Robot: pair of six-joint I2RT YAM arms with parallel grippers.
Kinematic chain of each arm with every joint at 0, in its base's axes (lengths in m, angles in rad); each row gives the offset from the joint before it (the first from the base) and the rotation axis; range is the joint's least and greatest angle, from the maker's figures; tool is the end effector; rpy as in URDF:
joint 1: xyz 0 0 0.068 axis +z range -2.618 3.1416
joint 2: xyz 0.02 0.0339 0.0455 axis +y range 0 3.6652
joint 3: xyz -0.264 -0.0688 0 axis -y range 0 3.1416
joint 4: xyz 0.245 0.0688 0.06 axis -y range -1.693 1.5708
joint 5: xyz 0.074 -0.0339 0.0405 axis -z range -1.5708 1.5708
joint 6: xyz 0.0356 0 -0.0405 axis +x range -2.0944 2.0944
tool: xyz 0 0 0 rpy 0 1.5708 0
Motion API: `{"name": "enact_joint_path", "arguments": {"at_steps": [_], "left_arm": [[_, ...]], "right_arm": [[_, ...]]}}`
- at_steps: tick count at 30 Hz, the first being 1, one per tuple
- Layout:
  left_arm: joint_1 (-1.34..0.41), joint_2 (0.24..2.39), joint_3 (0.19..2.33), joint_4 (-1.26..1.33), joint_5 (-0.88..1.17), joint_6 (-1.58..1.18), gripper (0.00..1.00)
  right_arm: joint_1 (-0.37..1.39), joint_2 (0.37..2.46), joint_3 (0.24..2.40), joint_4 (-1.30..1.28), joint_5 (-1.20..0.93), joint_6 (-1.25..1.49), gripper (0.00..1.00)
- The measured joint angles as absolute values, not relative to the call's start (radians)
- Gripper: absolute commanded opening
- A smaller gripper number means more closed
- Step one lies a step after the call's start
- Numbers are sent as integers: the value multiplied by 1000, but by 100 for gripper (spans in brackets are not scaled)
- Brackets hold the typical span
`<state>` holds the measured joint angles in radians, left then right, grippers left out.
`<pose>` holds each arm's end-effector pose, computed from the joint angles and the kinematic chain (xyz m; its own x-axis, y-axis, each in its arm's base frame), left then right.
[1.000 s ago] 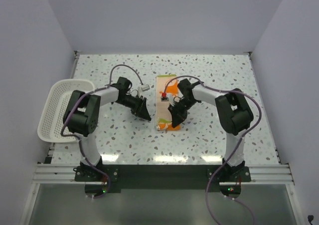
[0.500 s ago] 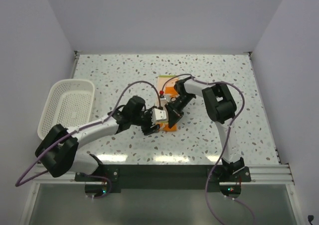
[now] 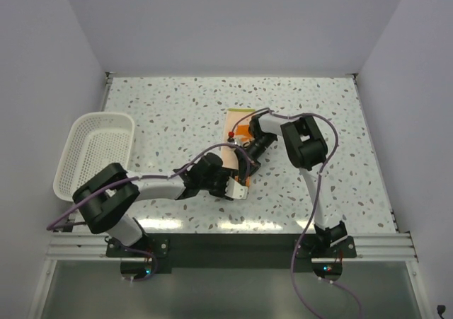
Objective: Roll the towels
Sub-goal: Roll the towel
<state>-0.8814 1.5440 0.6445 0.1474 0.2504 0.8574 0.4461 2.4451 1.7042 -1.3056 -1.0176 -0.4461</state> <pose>0.1786 -0.2306 0.1488 0.3679 0.7054 -0.6059 0.8931 -0.0867 0.4414 0.3490 0.2005 0.0794 -0.7773 -0.6231 0.0868 -0.2334 0.4138 0.8799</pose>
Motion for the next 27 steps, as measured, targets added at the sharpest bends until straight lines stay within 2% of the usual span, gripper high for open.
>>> {"name": "enact_joint_path", "arguments": {"at_steps": [4,5,7,10,11,16,22,27], "left_arm": [[-883,1581,643,182,233,909,40],[-884,1588,646,184,226,915,31],[-884,1609,668,165,223,926,22],[-874,1646,743,67,244,925,10],[-867,1658,773,27,260,924,8],[-817,1698,875,-131,364,895,2],[-753,1774,1001,-284,487,827,2],[-675,1924,1204,-478,641,749,4]], "right_arm": [[440,2461,1719,-1327,-1038,-465,0],[439,2463,1721,-1328,-1040,-468,0],[439,2464,1723,-1332,-1039,-471,0],[433,2463,1723,-1334,-1034,-471,15],[430,2461,1723,-1334,-1031,-469,27],[391,2413,1712,-1315,-1011,-418,53],[286,2226,1652,-1187,-914,-355,56],[194,1951,1524,-1035,-828,-330,54]]}}
